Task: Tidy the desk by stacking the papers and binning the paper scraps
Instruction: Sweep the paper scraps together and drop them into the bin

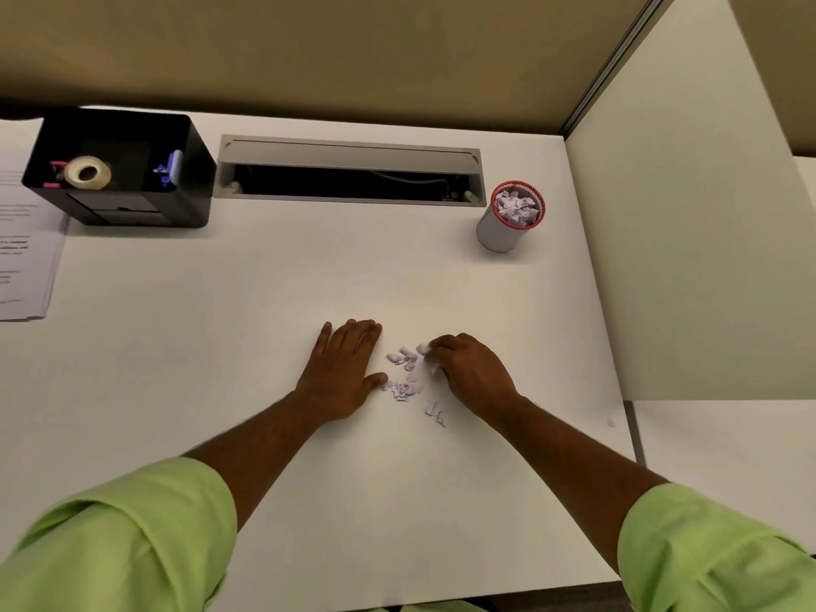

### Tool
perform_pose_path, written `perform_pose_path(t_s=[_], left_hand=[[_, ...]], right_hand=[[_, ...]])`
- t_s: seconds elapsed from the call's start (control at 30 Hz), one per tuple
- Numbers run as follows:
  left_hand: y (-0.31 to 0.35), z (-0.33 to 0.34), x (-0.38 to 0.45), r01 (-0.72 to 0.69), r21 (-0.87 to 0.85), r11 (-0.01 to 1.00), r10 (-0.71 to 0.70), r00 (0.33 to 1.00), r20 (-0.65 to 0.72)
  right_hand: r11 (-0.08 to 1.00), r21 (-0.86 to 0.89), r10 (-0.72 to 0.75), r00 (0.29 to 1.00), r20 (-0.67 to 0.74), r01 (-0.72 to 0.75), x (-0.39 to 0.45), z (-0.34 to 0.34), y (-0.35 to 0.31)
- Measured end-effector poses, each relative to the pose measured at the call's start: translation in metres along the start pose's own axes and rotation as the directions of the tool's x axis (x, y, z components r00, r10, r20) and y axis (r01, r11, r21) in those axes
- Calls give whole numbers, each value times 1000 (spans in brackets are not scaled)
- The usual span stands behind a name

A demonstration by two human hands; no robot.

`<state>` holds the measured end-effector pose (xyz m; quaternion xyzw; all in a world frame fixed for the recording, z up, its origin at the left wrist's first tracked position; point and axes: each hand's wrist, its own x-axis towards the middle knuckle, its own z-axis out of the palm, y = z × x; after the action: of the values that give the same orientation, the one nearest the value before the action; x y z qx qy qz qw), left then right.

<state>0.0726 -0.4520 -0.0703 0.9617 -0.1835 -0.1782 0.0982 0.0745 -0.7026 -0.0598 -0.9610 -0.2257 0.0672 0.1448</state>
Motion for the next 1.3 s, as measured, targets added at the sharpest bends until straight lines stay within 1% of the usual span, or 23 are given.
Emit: perform_pose_path(t_s=[0.03, 0.07, 0.13, 0.2, 0.27, 0.33, 0.37, 0.4, 0.47, 0.53, 0.6, 0.67, 0.77, 0.8, 0.87, 0.93, 0.97, 1.03, 1.13, 1.2, 1.3], left_hand=[[2, -4, 5, -3, -7, 1000, 3, 1000, -9], [5, -7, 10, -10, -8, 1000, 10, 1000, -15], [9, -12, 21, -16, -31, 999, 16, 1000, -15], [14, -16, 31, 5, -91, 996, -6, 1000, -11], [17, -20, 41, 32, -135, 990, -36, 999, -29], [19, -25, 50, 52, -128, 990, -55, 998, -23], [19, -27, 54, 58, -122, 991, -59, 998, -8], [19, -30, 58, 63, -126, 990, -61, 998, 16], [20, -33, 65, 90, -165, 982, -75, 993, 94], [21, -33, 70, 124, -166, 978, -94, 980, 175], [24, -34, 73, 133, -127, 983, -105, 973, 206], [26, -35, 74, 131, -110, 985, -106, 972, 210], [25, -34, 73, 132, -96, 987, -109, 970, 220], [24, -34, 73, 131, -91, 987, -108, 969, 221], [23, -33, 73, 131, -84, 988, -109, 968, 225], [23, -34, 74, 133, -86, 987, -110, 967, 229], [24, -34, 74, 134, -88, 987, -111, 967, 229], [24, -34, 74, 132, -83, 988, -110, 968, 225], [23, -33, 75, 129, -76, 989, -110, 969, 221], [23, -33, 75, 134, -85, 987, -112, 969, 219], [23, -33, 75, 134, -71, 988, -116, 969, 218]], right_hand=[[996, 77, 42, 999, -16, -41, 2, -1, 1], [977, 182, 116, 993, -34, -108, 4, -3, 2], [880, 404, 300, 952, -63, -250, 6, -11, 2], [721, 608, 450, 892, -46, -333, 8, -20, 4], [476, 783, 565, 821, 78, -402, 10, -31, 7], [228, 881, 607, 768, 204, -414, 12, -45, 13], [153, 899, 607, 757, 242, -410, 13, -53, 15], [112, 907, 601, 755, 264, -406, 15, -61, 19], [86, 918, 575, 772, 270, -386, 19, -78, 26], [92, 932, 560, 792, 242, -350, 27, -95, 36], [125, 940, 564, 802, 196, -318, 39, -113, 48], [178, 935, 593, 792, 146, -305, 55, -130, 64], [288, 907, 655, 754, 47, -307, 83, -151, 94], [363, 876, 669, 743, -8, -317, 92, -158, 104], [580, 726, 649, 748, -136, -370, 110, -169, 120], [763, 507, 562, 799, -214, -400, 126, -179, 128], [822, 406, 513, 830, -221, -400, 134, -183, 130], [889, 231, 440, 879, -184, -396, 148, -183, 133], [919, 37, 395, 915, -81, -393, 163, -174, 134], [922, -42, 385, 923, -7, -385, 165, -167, 130], [924, -84, 380, 922, 73, -374, 161, -156, 124]])
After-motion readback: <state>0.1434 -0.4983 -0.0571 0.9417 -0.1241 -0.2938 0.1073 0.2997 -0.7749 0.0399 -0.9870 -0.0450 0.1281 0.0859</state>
